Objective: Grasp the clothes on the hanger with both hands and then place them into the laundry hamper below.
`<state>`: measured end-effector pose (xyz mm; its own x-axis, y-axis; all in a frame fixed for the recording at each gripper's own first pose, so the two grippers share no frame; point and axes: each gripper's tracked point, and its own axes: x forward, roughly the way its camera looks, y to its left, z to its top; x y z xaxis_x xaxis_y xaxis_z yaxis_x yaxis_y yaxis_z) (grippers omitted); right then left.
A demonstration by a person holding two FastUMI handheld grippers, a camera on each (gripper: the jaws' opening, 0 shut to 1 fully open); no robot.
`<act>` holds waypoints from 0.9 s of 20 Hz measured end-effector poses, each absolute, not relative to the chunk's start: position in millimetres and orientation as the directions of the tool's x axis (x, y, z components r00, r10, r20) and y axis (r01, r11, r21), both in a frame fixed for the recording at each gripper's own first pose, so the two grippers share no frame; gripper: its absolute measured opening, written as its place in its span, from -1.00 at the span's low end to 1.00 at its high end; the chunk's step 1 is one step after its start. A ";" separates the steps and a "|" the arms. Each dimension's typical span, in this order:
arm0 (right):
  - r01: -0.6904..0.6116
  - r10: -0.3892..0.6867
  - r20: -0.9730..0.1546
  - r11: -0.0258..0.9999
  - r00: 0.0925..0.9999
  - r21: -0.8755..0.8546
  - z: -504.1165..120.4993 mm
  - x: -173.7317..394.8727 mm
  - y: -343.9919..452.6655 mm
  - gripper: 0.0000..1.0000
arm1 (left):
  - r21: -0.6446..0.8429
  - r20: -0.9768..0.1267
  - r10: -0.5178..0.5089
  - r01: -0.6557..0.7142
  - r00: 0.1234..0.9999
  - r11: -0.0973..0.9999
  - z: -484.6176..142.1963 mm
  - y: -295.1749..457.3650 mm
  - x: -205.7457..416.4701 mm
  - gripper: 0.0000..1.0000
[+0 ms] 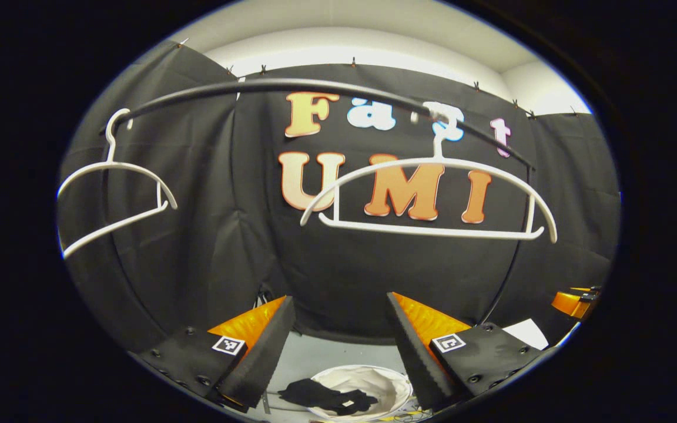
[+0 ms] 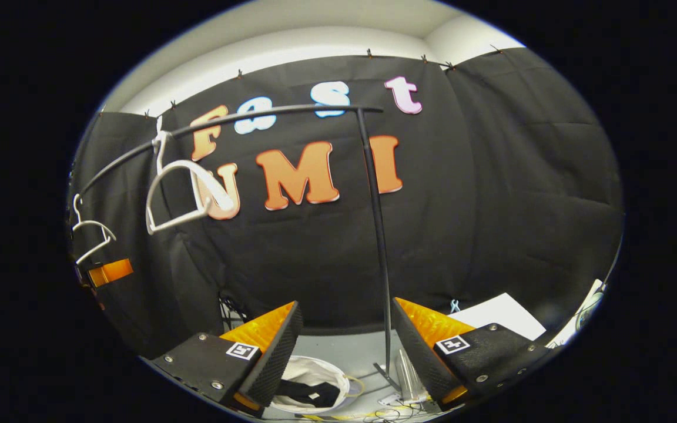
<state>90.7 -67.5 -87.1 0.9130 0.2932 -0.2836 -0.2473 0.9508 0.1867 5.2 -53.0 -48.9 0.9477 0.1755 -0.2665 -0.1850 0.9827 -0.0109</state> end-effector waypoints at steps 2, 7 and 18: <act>-0.259 0.298 -0.236 0.948 0.925 0.183 -64.8 89.5 -72.5 0.87 | -0.022 -0.210 0.173 -0.182 0.962 0.983 -26.7 -56.1 3.6 0.99; -0.283 0.298 -0.108 0.950 0.948 0.134 -12.9 87.5 -83.4 0.87 | 0.043 -0.080 0.192 -0.189 0.978 0.981 19.3 -63.5 -5.0 0.97; -0.289 0.295 -0.033 0.950 0.955 0.121 3.8 80.2 -101.2 0.87 | 0.062 -0.015 0.202 -0.201 0.979 0.978 29.5 -74.4 -8.7 0.97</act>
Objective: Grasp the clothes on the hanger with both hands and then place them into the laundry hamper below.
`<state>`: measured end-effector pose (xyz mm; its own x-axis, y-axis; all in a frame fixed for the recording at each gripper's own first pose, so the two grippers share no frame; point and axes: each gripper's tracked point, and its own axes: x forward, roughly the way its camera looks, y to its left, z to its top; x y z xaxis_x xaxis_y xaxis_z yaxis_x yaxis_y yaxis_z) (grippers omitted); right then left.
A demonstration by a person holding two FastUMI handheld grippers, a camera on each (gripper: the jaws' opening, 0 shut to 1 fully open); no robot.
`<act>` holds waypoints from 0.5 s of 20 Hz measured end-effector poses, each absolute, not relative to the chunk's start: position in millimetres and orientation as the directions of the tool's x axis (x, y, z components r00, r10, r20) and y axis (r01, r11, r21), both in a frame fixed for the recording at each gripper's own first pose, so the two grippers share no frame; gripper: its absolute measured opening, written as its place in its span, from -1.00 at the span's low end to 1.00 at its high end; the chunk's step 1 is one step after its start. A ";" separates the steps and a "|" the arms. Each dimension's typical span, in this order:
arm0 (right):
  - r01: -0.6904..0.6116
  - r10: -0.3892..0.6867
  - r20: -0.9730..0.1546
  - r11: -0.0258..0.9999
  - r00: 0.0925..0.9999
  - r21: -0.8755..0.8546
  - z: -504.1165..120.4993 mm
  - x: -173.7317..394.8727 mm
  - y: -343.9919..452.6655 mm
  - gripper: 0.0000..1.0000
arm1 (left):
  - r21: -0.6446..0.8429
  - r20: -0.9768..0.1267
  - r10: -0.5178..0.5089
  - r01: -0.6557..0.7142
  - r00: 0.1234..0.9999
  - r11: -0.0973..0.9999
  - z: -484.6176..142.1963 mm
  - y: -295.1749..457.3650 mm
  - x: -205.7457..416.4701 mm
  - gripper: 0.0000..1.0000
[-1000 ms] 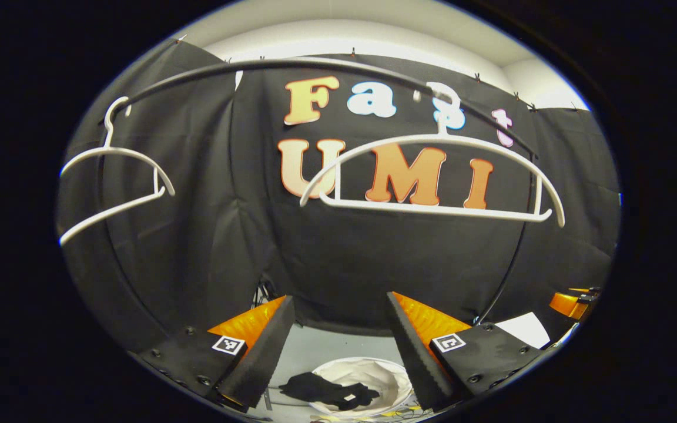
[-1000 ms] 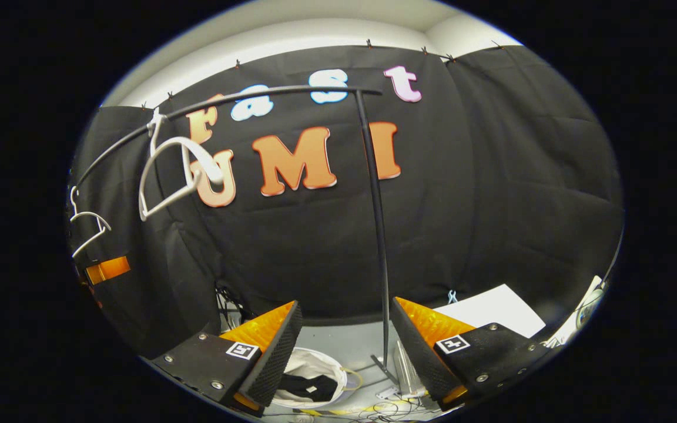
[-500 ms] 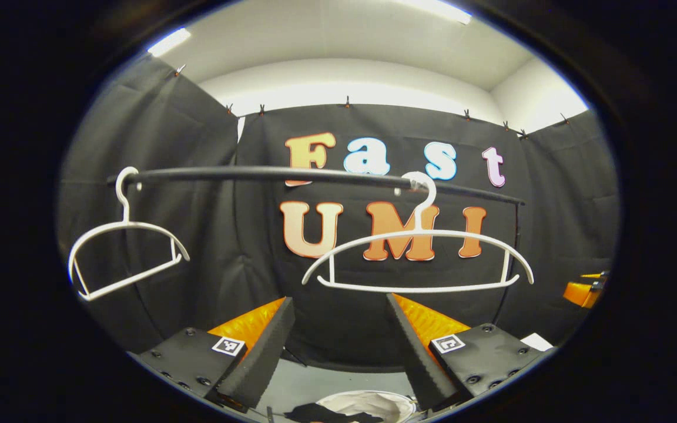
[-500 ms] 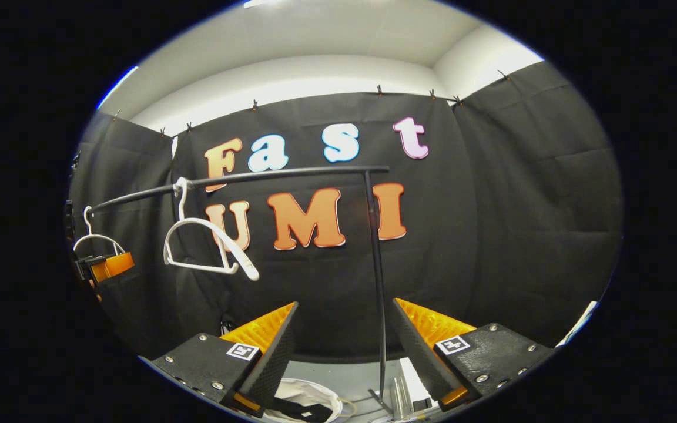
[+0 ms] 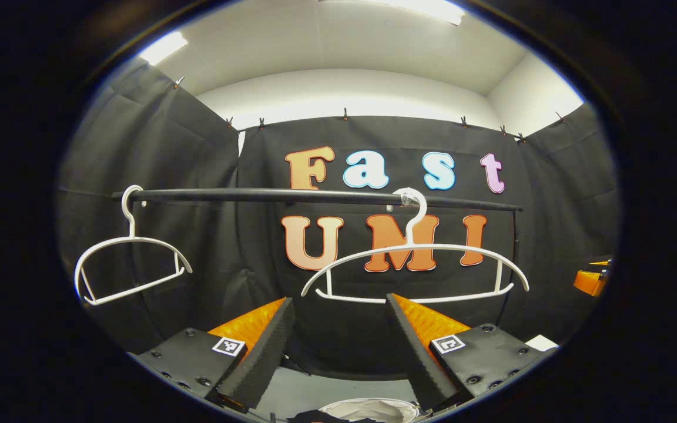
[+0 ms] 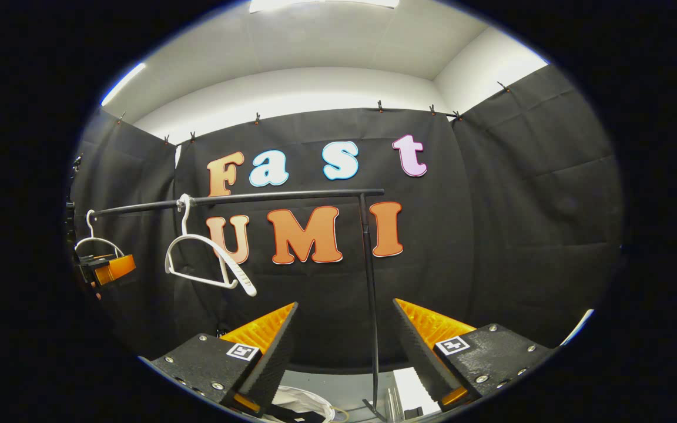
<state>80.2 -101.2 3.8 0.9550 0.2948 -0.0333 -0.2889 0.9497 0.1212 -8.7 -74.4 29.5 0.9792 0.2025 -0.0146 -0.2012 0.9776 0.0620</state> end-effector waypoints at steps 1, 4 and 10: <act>-0.289 0.295 -0.035 0.949 0.955 0.125 3.4 81.1 -102.1 0.87 | 0.060 -0.013 0.202 -0.201 0.979 0.978 30.2 -74.2 -9.4 0.97; -0.292 0.298 -0.027 0.948 0.954 0.126 4.9 82.8 -103.2 0.87 | 0.055 -0.004 0.201 -0.200 0.980 0.978 34.4 -75.1 -6.9 0.97; -0.304 0.307 -0.014 0.946 0.952 0.114 7.2 81.1 -100.1 1.00 | 0.057 0.005 0.199 -0.199 0.980 0.978 36.6 -77.4 -8.6 0.97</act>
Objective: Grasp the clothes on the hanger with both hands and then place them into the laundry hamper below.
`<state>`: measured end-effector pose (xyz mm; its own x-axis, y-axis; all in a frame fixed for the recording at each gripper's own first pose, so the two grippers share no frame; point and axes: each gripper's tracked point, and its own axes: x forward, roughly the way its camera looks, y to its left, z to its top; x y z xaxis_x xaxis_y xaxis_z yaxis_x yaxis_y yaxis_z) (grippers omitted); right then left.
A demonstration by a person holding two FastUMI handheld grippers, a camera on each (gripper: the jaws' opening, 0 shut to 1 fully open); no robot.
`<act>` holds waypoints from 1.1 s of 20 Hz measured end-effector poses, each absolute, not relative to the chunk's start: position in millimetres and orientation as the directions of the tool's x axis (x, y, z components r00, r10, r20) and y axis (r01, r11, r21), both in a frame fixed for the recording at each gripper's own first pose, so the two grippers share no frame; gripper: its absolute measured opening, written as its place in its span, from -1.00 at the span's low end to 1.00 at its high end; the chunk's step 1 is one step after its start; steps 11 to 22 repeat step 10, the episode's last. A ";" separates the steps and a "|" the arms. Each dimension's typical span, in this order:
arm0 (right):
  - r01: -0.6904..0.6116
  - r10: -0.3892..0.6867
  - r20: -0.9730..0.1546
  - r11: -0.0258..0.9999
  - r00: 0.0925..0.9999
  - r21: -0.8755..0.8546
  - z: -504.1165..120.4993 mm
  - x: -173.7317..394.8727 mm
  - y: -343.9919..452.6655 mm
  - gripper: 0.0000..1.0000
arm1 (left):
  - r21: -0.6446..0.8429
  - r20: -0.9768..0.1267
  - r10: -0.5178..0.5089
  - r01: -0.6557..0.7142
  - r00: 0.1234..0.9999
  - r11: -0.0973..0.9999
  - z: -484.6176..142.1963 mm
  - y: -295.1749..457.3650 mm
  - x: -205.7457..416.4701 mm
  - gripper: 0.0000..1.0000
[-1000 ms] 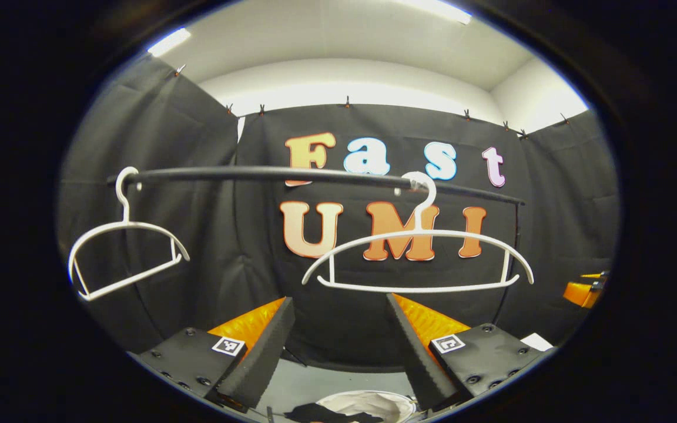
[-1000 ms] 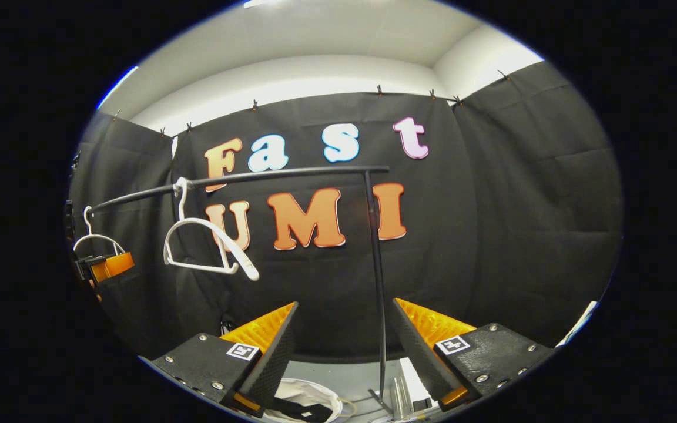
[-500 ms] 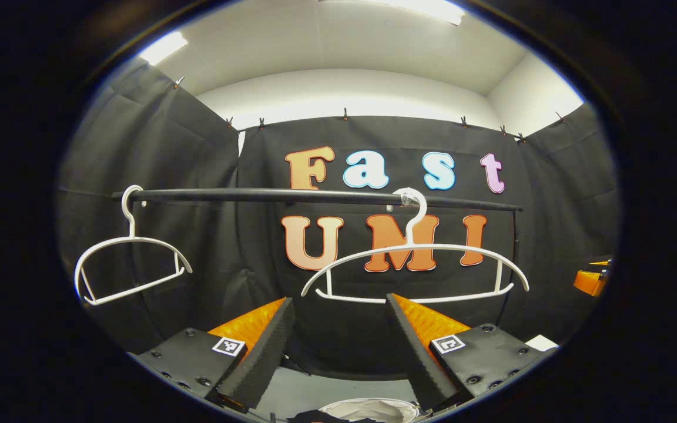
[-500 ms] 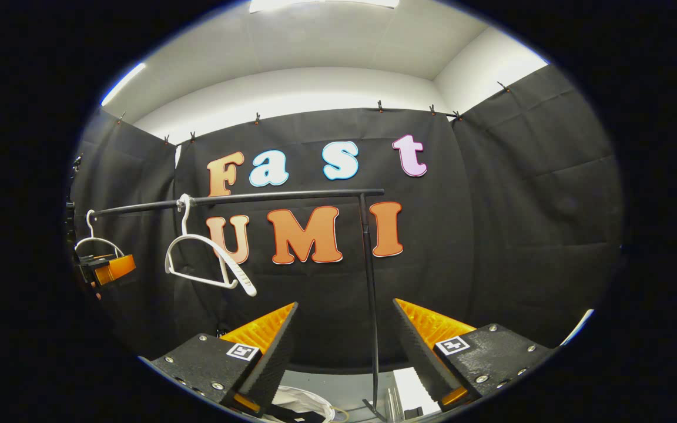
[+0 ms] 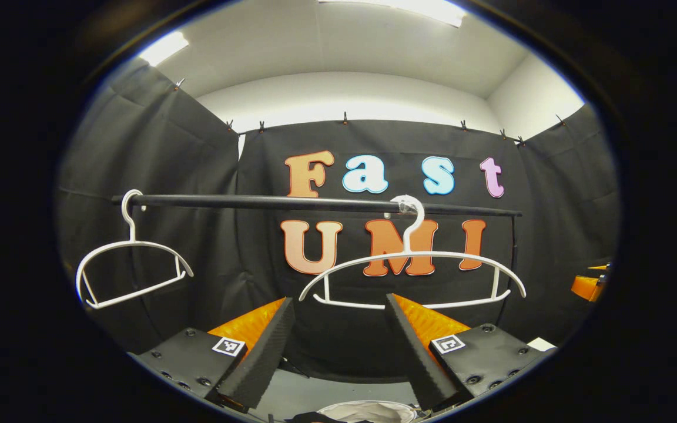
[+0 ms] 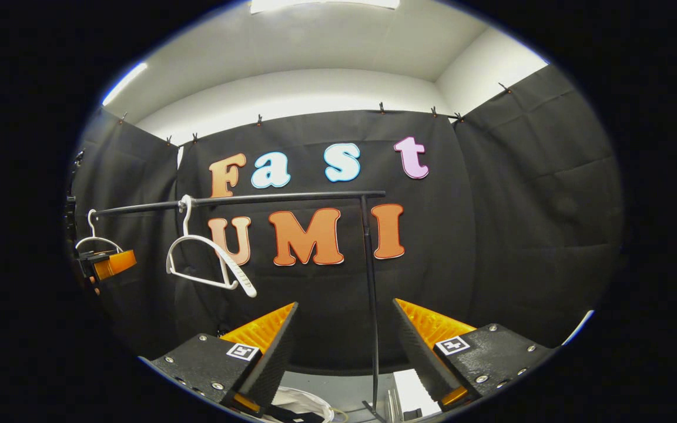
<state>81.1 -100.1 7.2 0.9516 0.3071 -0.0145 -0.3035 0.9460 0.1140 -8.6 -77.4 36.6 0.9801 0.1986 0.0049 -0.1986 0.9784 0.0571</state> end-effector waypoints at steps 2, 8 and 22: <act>-0.306 0.309 -0.015 0.945 0.951 0.117 6.8 81.6 -99.2 1.00 | 0.056 0.001 0.205 -0.204 0.979 0.977 34.7 -74.7 -9.0 0.97; -0.312 0.315 -0.012 0.944 0.949 0.107 6.5 79.0 -96.5 1.00 | 0.039 0.003 0.226 -0.226 0.974 0.973 37.1 -65.4 -14.8 0.97; -0.315 0.318 -0.010 0.943 0.948 0.107 7.3 78.1 -95.7 1.00 | 0.041 0.004 0.232 -0.232 0.973 0.972 36.7 -63.6 -16.2 0.97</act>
